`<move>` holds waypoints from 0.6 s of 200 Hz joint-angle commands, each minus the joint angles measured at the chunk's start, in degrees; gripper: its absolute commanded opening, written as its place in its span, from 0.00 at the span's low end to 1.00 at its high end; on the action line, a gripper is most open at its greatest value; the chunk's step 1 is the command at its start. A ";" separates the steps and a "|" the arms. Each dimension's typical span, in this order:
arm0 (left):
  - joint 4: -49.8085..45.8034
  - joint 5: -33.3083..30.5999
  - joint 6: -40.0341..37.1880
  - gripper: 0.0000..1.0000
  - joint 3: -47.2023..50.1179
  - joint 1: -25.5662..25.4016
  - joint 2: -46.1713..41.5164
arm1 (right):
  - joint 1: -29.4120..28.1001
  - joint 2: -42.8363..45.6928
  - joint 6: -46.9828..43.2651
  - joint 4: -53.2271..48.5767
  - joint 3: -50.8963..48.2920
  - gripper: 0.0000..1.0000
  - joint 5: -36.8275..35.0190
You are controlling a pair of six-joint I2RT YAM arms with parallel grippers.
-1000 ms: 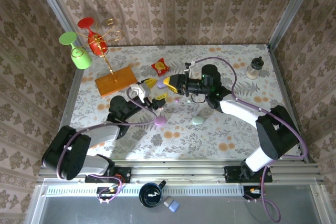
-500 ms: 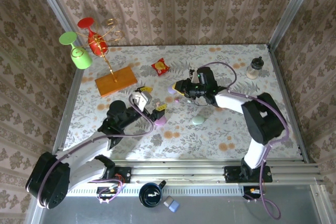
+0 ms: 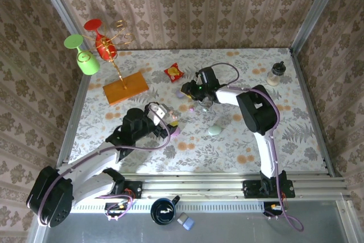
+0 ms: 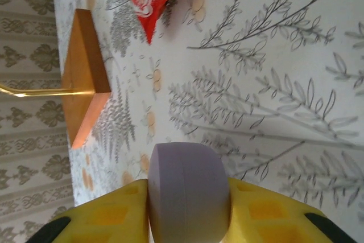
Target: Insert wireless bluetooth earbuds into charging case
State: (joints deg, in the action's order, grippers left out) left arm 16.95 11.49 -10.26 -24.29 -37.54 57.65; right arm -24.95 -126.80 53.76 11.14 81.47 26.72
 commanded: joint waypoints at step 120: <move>-23.48 1.96 -24.50 0.87 -10.40 -0.96 12.44 | 2.35 17.71 -17.50 -13.39 -5.55 0.79 -5.58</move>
State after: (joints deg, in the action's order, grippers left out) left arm -1.80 15.29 -29.63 -31.09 -38.24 67.02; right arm -23.68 -117.75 40.84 -1.19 80.86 22.61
